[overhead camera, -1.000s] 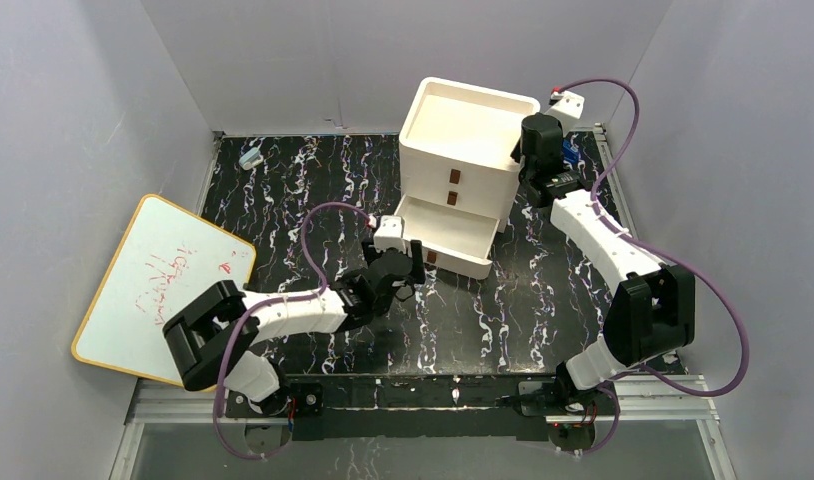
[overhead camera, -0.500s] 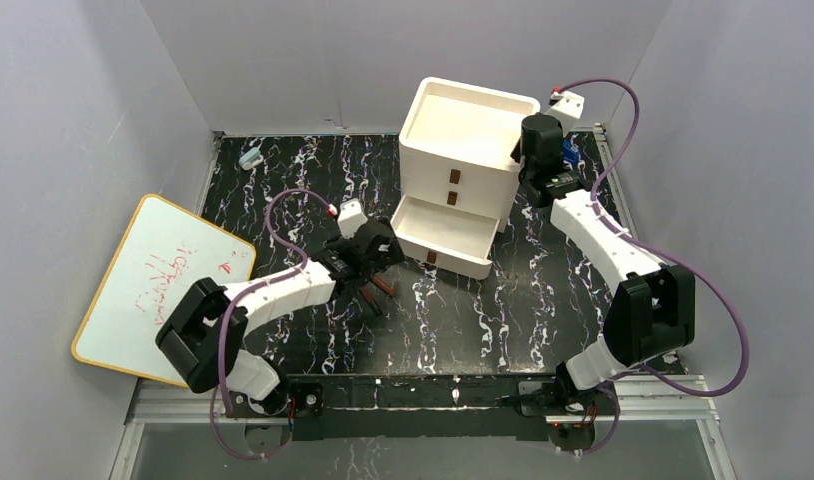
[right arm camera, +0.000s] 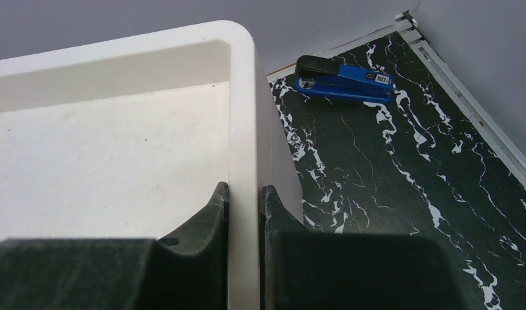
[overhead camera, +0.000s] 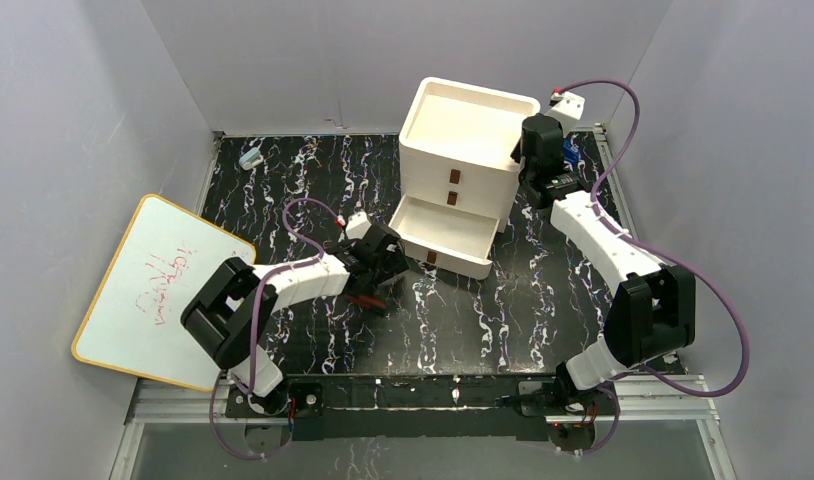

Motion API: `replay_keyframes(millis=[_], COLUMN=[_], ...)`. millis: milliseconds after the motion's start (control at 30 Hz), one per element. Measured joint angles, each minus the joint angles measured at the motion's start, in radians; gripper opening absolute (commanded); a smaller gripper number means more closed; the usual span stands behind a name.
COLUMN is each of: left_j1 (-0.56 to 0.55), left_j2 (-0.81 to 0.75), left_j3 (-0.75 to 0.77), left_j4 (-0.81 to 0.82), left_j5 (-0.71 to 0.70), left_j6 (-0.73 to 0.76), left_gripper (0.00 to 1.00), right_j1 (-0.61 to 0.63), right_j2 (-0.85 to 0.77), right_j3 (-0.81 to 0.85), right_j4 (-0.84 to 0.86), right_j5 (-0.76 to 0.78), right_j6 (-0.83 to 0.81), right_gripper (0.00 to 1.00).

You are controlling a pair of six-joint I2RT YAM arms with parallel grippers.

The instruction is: Organize the makeup

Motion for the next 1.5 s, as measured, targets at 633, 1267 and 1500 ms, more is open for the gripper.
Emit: replay_keyframes(millis=[633, 1267, 1500], left_j1=[0.000, -0.001, -0.001], left_j2=[-0.232, -0.940, -0.832], left_j3=[0.259, -0.231, -0.350], left_j4=[-0.361, -0.962, -0.871], left_j5=[-0.048, 0.146, 0.238], left_j6=[0.311, -0.183, -0.208], left_gripper=[0.81, 0.94, 0.95], right_j1=[0.002, 0.003, 0.003], right_j2=[0.000, 0.002, 0.002], right_j3=[-0.002, -0.001, -0.001], right_j4=[0.003, 0.004, 0.004], right_j5=[0.002, 0.003, 0.006], right_j6=[-0.001, -0.002, -0.002], right_gripper=[0.01, 0.01, 0.01])
